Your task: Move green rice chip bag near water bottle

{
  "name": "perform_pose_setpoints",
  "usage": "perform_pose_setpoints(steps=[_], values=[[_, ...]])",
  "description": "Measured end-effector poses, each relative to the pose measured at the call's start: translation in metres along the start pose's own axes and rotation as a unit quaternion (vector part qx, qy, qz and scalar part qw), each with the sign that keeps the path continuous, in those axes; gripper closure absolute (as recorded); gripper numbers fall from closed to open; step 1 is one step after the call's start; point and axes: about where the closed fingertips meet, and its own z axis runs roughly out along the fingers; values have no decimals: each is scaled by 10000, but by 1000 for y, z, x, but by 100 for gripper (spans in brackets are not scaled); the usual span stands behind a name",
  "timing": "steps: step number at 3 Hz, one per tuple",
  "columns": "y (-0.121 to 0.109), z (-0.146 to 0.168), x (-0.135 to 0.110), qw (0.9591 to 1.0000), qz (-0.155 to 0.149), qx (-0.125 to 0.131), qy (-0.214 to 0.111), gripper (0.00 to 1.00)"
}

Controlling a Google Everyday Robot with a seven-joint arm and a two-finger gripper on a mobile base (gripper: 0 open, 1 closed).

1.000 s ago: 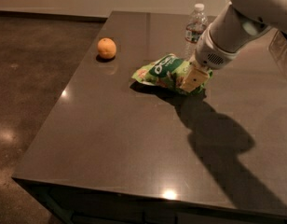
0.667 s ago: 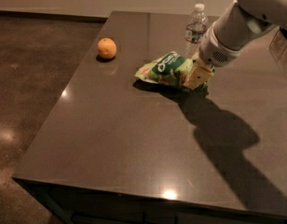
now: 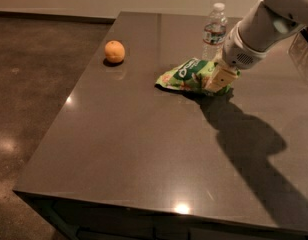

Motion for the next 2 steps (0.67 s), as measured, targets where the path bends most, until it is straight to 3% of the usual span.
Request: perform_pose_setpoints(steps=[1, 2], values=[[0, 1, 0, 10000, -4, -8, 3, 0], [0, 1, 0, 10000, -5, -9, 3, 0]])
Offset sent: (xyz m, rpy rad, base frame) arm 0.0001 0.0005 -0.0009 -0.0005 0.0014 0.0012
